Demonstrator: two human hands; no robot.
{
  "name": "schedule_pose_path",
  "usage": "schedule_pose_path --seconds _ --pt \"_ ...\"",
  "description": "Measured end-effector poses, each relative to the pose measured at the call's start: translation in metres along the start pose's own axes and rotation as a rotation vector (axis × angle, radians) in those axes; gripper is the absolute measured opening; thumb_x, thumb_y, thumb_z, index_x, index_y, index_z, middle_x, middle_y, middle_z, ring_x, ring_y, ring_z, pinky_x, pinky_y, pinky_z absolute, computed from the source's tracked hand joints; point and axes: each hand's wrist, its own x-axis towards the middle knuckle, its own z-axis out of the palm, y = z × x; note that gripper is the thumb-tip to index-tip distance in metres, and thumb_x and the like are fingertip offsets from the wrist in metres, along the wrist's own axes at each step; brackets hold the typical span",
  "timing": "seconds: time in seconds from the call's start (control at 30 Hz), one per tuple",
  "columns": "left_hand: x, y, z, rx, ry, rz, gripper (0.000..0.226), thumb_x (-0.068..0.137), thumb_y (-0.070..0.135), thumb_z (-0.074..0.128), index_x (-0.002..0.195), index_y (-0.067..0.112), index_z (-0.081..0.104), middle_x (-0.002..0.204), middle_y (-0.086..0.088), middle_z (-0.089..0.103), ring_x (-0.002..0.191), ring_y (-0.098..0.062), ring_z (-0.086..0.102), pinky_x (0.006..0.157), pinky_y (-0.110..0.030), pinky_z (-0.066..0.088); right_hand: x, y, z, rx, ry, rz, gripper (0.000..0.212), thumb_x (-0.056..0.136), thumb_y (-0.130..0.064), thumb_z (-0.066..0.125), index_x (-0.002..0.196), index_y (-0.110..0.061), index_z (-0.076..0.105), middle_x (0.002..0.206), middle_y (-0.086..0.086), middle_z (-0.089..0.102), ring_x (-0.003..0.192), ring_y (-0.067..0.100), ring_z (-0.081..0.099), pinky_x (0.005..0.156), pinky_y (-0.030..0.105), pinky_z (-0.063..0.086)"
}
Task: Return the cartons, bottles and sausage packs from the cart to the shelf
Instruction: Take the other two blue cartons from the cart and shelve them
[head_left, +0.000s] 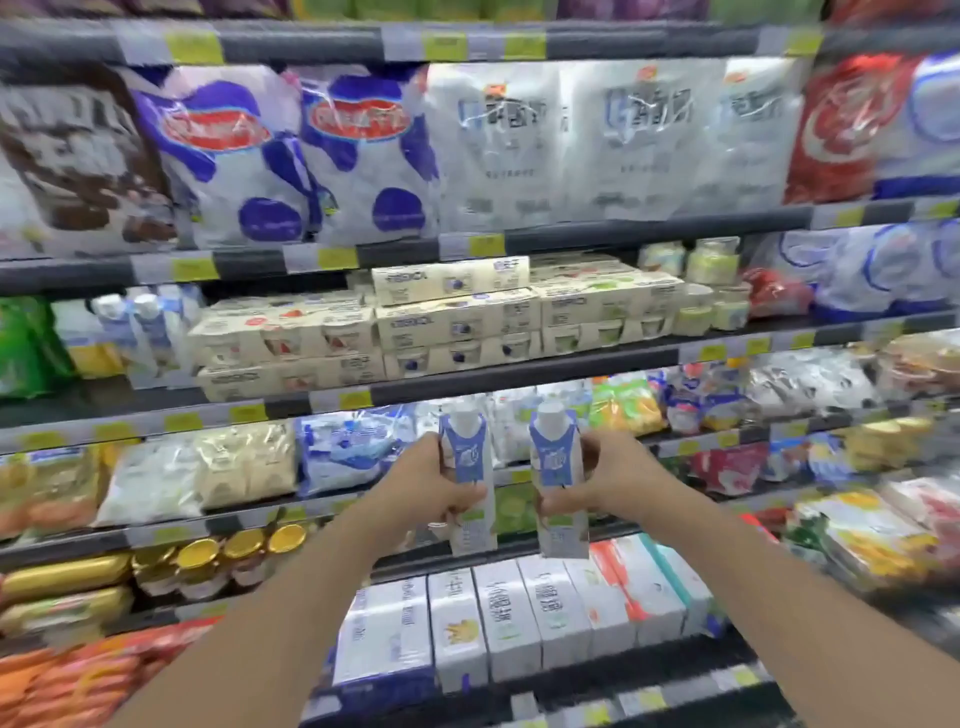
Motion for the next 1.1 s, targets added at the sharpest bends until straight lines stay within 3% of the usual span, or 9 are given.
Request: schedule_pose_path --seconds 0.3,0.43,0.5,0.6,0.7,0.8,0.9,1.03,1.1 --pt "-0.072 -0.105 -0.234 0.030 0.281 -0.049 0.039 0.082 0.010 0.078 0.110 0.019 0.053 0.100 -0.001 0.066 0.079 -0.012 0.065 0.066 -0.027 0.059 0.045 -0.169 0.215 -0.029 -0.201 -0.201 0.040 0.056 -0.020 0.097 0.088 -0.022 0.074 0.079 -0.010 0.076 0.073 0.005 0.070 0.056 0.018 0.049" --pt "-0.099 -0.135 -0.300 0.058 0.381 -0.101 0.049 0.083 0.016 0.079 0.123 0.018 0.051 0.108 0.002 0.065 0.090 -0.012 0.065 0.069 -0.024 0.057 0.056 -0.217 0.281 0.011 -0.256 -0.258 0.039 0.059 -0.016 0.095 0.091 -0.021 0.075 0.083 -0.010 0.077 0.076 0.006 0.069 0.057 0.016 0.050" --pt "-0.107 -0.145 -0.321 0.061 0.413 -0.108 0.048 0.084 0.016 0.078 0.123 0.019 0.052 0.109 0.000 0.067 0.094 -0.017 0.067 0.075 -0.032 0.059 0.065 -0.236 0.305 0.006 -0.282 -0.275 0.041 0.060 -0.018 0.095 0.095 -0.021 0.073 0.089 -0.008 0.076 0.081 0.007 0.068 0.058 0.018 0.050" --pt "-0.108 -0.159 -0.342 0.043 0.465 -0.118 0.041 0.084 0.012 0.076 0.118 0.015 0.054 0.106 -0.007 0.069 0.094 -0.025 0.070 0.074 -0.036 0.060 0.084 -0.256 0.332 -0.016 -0.305 -0.305 0.040 0.059 -0.023 0.096 0.093 -0.023 0.074 0.089 -0.009 0.076 0.083 0.009 0.069 0.062 0.025 0.050" --pt "-0.095 -0.170 -0.362 0.022 0.497 -0.127 0.040 0.084 0.012 0.077 0.116 0.014 0.054 0.101 -0.005 0.069 0.081 -0.016 0.068 0.059 -0.023 0.057 0.102 -0.270 0.351 -0.017 -0.306 -0.308 0.043 0.056 -0.022 0.097 0.093 -0.019 0.076 0.089 -0.007 0.077 0.081 0.007 0.068 0.063 0.025 0.049" --pt "-0.073 -0.172 -0.381 0.022 0.549 -0.128 0.037 0.081 0.012 0.079 0.109 0.011 0.055 0.096 -0.007 0.069 0.076 -0.016 0.067 0.060 -0.028 0.056 0.126 -0.286 0.359 -0.011 -0.299 -0.316 0.041 0.056 -0.020 0.097 0.090 -0.017 0.075 0.086 -0.005 0.077 0.083 0.011 0.071 0.073 0.030 0.056" --pt "-0.051 -0.160 -0.397 0.028 0.591 -0.117 0.039 0.081 0.010 0.078 0.111 0.007 0.053 0.093 -0.006 0.066 0.070 -0.012 0.062 0.053 -0.021 0.049 0.151 -0.304 0.356 -0.006 -0.286 -0.330 0.041 0.056 -0.022 0.097 0.091 -0.017 0.075 0.087 -0.004 0.077 0.085 0.016 0.072 0.081 0.038 0.058" --pt "-0.018 -0.149 -0.417 0.047 0.657 -0.106 0.048 0.075 0.013 0.083 0.112 0.014 0.053 0.104 0.000 0.066 0.089 -0.014 0.066 0.077 -0.034 0.057 0.182 -0.325 0.351 -0.008 -0.247 -0.347 0.035 0.062 -0.018 0.094 0.085 -0.021 0.068 0.086 -0.005 0.074 0.080 0.009 0.068 0.070 0.028 0.055" --pt "-0.005 -0.147 -0.423 0.042 0.671 -0.107 0.048 0.074 0.013 0.084 0.111 0.017 0.054 0.106 0.000 0.068 0.095 -0.016 0.067 0.087 -0.041 0.057 0.196 -0.331 0.352 0.005 -0.227 -0.347 0.038 0.063 -0.015 0.093 0.089 -0.020 0.065 0.089 -0.003 0.073 0.082 0.012 0.068 0.077 0.033 0.057"
